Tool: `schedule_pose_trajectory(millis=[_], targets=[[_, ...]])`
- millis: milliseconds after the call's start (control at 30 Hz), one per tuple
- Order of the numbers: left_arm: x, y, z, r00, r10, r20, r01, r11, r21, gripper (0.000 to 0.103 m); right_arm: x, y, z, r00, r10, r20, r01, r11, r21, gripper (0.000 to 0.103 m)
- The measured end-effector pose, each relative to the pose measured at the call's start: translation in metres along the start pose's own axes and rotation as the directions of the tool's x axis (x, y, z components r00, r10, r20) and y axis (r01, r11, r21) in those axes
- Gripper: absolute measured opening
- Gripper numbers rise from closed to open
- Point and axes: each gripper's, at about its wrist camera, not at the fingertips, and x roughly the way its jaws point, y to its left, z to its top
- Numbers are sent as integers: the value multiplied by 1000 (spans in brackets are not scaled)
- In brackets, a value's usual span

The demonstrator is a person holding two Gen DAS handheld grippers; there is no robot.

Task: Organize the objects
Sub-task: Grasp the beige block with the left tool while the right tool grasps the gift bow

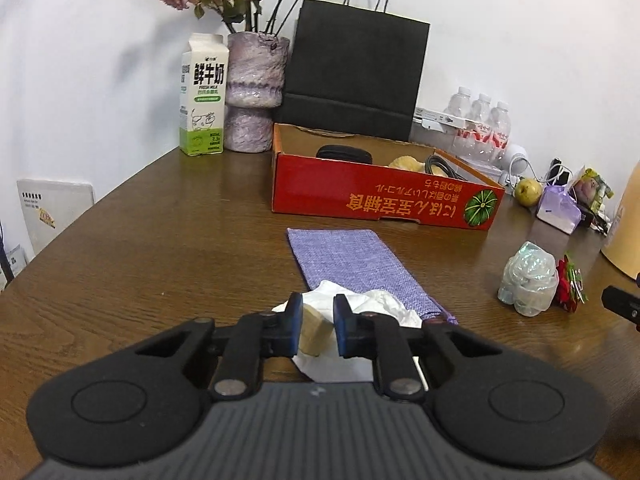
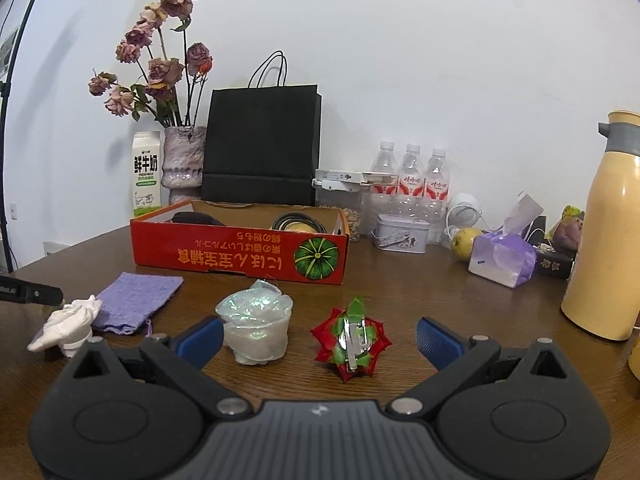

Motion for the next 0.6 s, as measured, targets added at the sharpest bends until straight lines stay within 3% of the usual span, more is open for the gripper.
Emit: schedule_pose_trajectory(millis=[133,233,367,500,600], targets=[[1,2,-1,999,41,-12,-41,999,-6,46,0,0,0,1000,-7,2,7,1000,-3,103],[4,4,-1,998,48,-30,-48,999,-6,49,0,0,1,1000,-8,-1,8,1000,-4,103],[13,10,0,998,13,-69,-16,999,-38,48,1,0,1,1000,-7,-6,7,1000,-5,103],[12,9,-1,997,-32,-64,29,999,-34,29,0,1,0,1000,-6,-7,6,1000,-6,103],[8,3,-2,999,-25,-40,25,1000,-3,28,1,1,0,1000,-6,-9,6,1000,-5,103]])
